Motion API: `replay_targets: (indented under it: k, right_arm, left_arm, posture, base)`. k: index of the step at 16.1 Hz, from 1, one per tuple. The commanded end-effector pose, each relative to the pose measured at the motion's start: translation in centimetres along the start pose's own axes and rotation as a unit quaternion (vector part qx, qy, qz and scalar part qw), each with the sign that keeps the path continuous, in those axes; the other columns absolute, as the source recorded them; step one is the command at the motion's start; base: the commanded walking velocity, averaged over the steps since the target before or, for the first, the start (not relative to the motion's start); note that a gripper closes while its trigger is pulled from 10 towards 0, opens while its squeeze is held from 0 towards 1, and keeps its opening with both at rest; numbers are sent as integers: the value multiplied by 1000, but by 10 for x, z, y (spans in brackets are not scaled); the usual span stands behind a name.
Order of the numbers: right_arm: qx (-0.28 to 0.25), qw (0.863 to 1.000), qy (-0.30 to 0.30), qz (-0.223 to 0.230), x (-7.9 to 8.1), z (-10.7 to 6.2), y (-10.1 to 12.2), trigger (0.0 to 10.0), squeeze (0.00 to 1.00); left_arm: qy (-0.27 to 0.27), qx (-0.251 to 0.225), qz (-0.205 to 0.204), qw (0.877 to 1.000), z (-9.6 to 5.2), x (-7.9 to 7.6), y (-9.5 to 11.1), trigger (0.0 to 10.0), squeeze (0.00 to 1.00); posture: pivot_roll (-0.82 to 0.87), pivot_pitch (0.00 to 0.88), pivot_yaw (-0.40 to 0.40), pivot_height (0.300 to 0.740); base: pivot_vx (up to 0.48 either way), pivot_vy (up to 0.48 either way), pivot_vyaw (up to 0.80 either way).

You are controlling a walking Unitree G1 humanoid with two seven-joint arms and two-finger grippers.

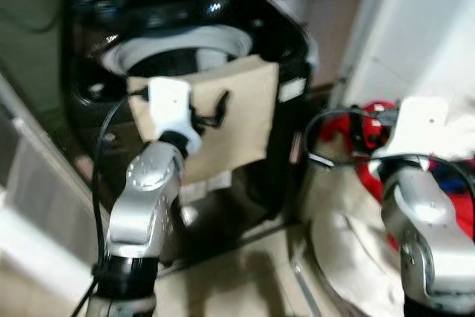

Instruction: Clothes washing

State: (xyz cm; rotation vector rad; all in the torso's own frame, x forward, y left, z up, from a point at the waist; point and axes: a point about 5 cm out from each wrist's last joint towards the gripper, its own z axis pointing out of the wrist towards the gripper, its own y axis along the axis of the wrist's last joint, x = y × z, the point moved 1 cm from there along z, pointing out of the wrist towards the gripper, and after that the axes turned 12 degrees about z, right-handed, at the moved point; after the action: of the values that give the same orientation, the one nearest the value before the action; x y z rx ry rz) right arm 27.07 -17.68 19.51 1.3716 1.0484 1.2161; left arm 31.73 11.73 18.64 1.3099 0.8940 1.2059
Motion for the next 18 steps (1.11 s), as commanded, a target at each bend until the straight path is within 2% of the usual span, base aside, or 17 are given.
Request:
replay_targets:
  k: [1,3,6,13,16,18]
  right_arm:
    - [-13,1000,-4,-22,-2,-1,7,10000,0]
    - [-14,1000,-9,-26,-4,0,7,10000,0]
    - [0,1000,-4,-3,-4,1,5,10000,0]
    - [3,1000,8,10,0,1,8,10000,0]
    - [14,999,32,8,4,-1,5,10000,0]
    - [19,997,74,-3,13,-3,3,10000,0]
  left_arm:
    - [-24,9,-1,1000,2,-5,1,10000,0]
    - [-68,-12,10,998,-3,-12,6,10000,0]
    - [-65,-16,24,997,-4,-12,7,10000,0]
    - [-76,-30,34,996,4,-9,15,10000,0]
    - [-77,-31,35,996,5,-10,15,10000,0]
    - [-74,-28,37,996,6,-9,14,10000,0]
  posture:
    - [-145,0,31,740]
    - [-145,0,31,740]
    - [-140,0,15,740]
    - [-144,0,40,740]
    - [-148,0,43,740]
    - [-145,0,40,740]
  base:
    - [0,0,-775]
    - [0,0,-775]
    - [0,0,-775]
    - [0,0,-775]
    - [0,361,-777]
    - [0,472,0]
